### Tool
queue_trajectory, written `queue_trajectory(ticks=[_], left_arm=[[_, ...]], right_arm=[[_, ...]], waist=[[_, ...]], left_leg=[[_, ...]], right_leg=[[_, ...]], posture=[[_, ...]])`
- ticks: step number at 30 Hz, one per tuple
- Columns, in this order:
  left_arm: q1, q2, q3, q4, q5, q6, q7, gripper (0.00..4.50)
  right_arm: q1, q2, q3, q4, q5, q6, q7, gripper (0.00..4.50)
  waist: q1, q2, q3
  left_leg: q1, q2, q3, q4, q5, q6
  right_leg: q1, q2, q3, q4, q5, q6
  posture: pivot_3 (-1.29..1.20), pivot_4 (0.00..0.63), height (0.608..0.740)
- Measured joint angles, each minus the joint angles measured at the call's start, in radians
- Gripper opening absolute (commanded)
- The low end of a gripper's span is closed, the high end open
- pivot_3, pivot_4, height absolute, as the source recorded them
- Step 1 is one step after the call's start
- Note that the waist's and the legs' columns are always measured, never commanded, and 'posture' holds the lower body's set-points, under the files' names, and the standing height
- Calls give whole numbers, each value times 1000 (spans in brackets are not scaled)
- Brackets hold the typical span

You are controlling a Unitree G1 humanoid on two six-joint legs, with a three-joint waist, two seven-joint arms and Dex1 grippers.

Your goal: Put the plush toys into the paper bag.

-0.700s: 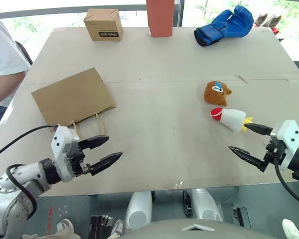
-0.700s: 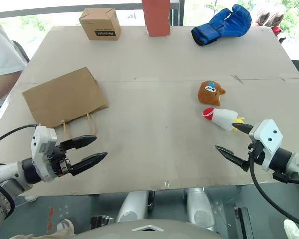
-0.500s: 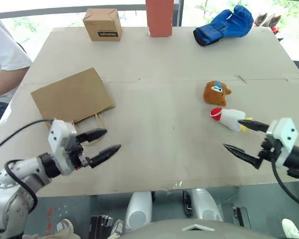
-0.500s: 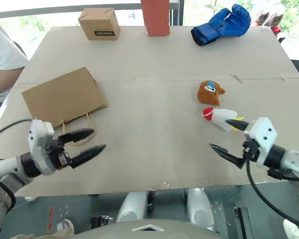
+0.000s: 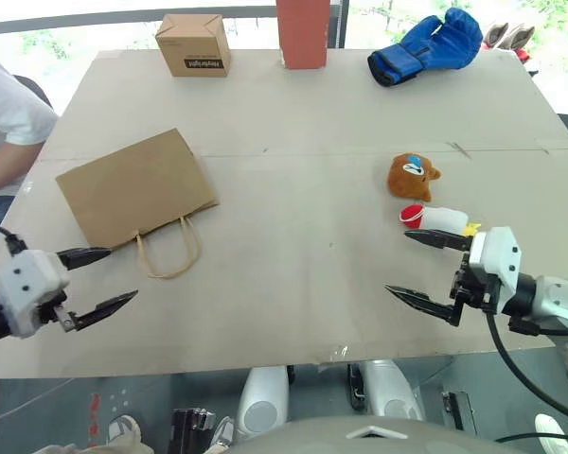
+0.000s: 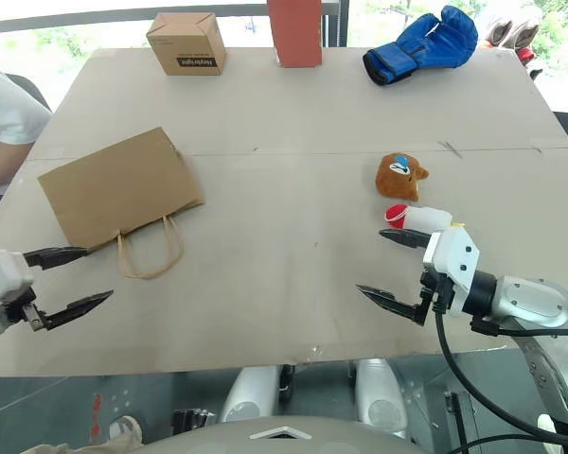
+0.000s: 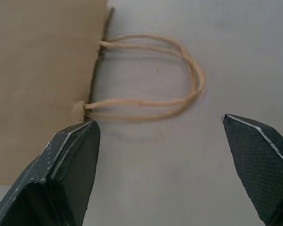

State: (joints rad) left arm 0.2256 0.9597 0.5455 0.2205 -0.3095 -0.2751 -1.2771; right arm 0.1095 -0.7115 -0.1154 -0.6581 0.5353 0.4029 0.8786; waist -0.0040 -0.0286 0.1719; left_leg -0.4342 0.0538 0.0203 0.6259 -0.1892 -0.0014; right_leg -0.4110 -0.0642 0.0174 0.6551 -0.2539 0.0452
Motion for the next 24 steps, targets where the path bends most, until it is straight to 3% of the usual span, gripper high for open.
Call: queue_trajectory(ticks=[4, 7, 11, 14, 15, 17, 22, 24], left_arm=[[-66, -5, -81, 30, 67, -97, 39, 4477], [-92, -6, -135, 49, 97, -123, 58, 3680], [-106, -8, -167, 66, 99, -135, 59, 1774], [-130, -23, -167, 59, 23, -92, 44, 291], [-130, -26, -166, 39, -22, -48, 28, 16], [-128, -28, -166, 2, -80, 30, 13, 0], [-181, -49, -174, -200, -287, 375, 60, 0], [-218, -62, -199, -277, -337, 466, 95, 0]], right_arm=[[-3, 12, 22, 1, -15, -10, -15, 4500], [-2, 14, 28, 1, -25, -14, -31, 4500], [-1, 16, 33, 0, -36, -13, -59, 4500], [-3, 24, 38, -18, -30, 6, -86, 4500], [-3, 25, 40, -31, -21, 18, -95, 4251], [-15, 31, 42, -35, -2, 39, -103, 3799], [-158, 70, 101, -17, 44, 120, -142, 1324], [-222, 104, 148, 15, 21, 129, -162, 526]], waist=[[0, -2, -1], [-6, -2, -1], [-9, -3, -2], [-7, -3, -2], [-7, -3, -2], [-7, -3, -2], [-7, -3, -2], [-7, -3, -2]], left_leg=[[1, 2, 3, 0, 0, 1], [1, 3, 6, 0, 1, 1], [1, 4, 9, 0, 1, 1], [2, 4, 9, 0, 1, 1], [2, 4, 9, 1, 1, 1], [2, 4, 9, 1, 1, 1], [2, 4, 9, 5, 1, 1], [2, 4, 9, 6, 1, 1]], right_leg=[[0, -1, -3, 0, 0, 0], [0, 2, -4, 1, 0, 0], [0, 8, -4, 2, 0, 0], [0, 9, -4, 4, 0, 0], [0, 10, -4, 4, 0, 0], [0, 10, -4, 4, 0, 0], [0, 10, -4, 6, 0, 1], [1, 11, -3, 6, 0, 1]], posture=[[0, 150, 740], [0, 150, 740], [0, 150, 740], [0, 150, 740], [0, 150, 740], [0, 150, 740], [0, 150, 740], [0, 150, 740]])
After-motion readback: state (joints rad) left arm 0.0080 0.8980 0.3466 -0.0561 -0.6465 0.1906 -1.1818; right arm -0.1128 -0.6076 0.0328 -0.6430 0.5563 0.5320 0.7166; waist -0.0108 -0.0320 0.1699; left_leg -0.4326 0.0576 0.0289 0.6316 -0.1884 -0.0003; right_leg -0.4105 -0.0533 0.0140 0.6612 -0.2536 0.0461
